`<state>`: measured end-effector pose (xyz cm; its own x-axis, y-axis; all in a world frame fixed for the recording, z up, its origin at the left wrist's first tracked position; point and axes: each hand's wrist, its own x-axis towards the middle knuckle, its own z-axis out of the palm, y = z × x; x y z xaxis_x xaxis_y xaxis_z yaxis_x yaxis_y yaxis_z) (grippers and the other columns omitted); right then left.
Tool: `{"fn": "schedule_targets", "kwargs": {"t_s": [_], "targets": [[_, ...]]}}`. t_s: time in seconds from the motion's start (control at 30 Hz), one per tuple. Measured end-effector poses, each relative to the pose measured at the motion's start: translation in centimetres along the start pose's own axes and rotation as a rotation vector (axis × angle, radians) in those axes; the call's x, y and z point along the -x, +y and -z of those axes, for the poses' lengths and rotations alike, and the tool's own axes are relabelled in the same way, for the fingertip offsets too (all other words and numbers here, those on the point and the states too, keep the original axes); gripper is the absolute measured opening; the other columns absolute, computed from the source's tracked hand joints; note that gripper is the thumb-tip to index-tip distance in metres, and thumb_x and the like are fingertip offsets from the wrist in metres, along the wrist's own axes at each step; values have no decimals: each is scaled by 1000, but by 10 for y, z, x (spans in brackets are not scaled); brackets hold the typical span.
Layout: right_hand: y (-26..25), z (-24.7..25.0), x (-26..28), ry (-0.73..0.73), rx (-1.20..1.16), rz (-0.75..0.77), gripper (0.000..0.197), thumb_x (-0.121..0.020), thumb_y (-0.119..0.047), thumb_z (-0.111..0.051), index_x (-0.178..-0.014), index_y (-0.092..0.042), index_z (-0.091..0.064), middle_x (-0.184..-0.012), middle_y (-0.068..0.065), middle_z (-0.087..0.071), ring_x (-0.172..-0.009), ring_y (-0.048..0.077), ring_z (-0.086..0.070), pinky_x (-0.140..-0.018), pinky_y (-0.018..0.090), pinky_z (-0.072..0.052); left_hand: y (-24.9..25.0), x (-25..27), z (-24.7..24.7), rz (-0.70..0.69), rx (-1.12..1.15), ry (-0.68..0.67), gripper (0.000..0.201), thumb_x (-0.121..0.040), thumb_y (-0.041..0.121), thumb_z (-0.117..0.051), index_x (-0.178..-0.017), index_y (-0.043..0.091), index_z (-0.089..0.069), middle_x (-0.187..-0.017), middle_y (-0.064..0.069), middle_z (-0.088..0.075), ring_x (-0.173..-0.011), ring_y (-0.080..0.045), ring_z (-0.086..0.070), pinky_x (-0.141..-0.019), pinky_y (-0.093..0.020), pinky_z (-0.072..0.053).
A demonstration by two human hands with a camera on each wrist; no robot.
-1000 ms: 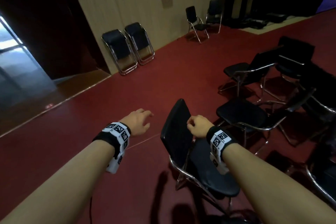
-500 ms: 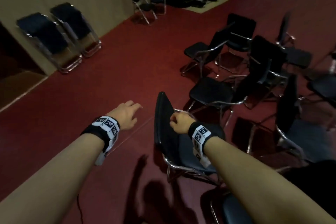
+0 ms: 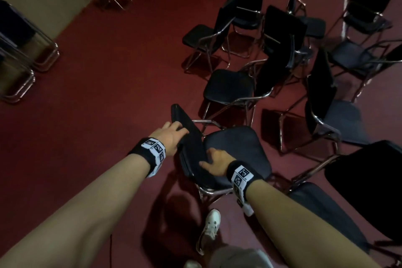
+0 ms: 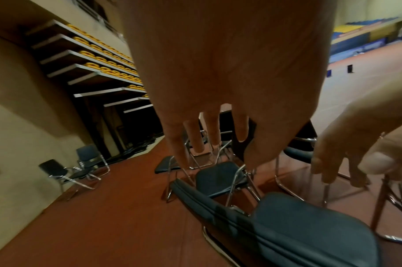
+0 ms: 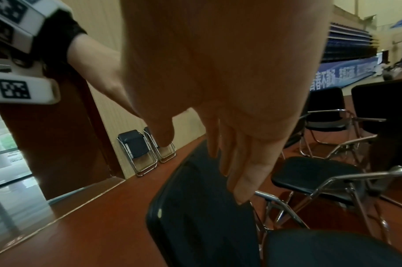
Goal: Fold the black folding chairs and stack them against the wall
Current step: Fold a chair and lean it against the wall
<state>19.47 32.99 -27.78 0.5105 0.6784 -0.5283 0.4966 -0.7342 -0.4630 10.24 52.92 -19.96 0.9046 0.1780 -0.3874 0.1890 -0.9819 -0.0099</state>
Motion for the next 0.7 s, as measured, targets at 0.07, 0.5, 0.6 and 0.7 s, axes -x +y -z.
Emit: {"fn": "schedule_targets", "kwargs": {"t_s": [0.07, 0.5, 0.6, 0.7], "targets": [[8, 2, -16, -24, -10, -13, 70, -95, -56, -55, -146, -11, -40, -139, 15, -55, -125, 33, -55, -103, 40, -48, 0, -21, 1, -19, -60, -20, 68, -85, 20, -63, -145, 34, -36, -148, 0, -32, -124, -27, -39, -90, -43, -52], [19, 17, -104, -148, -60, 91, 57, -95, -58, -54, -132, -14, -54, -131, 14, -62, -117, 33, -61, -95, 37, -48, -25, -129, -15, 321, 90, -242, 104, -82, 47, -76, -157, 31, -5, -160, -15, -11, -141, -40, -27, -107, -51, -43], [17, 8, -108, -194, -44, 91, 70, -94, -64, -52, -142, -13, -48, -141, 17, -56, -126, 36, -56, -100, 38, -45, -30, -147, -24, 675, 598, -248, 97, -91, 47, -67, -156, 15, -3, -152, -22, -38, -131, -40, -49, -107, -40, -44], [18, 5, -111, -225, -69, 85, 79, -92, -67, -52, -149, -14, -42, -145, 16, -53, -130, 36, -54, -105, 41, -46, -33, -166, -33, 878, 836, -248, 100, -82, 42, -77, -150, 7, -12, -142, -18, -49, -124, -37, -54, -103, -42, -49]]}}
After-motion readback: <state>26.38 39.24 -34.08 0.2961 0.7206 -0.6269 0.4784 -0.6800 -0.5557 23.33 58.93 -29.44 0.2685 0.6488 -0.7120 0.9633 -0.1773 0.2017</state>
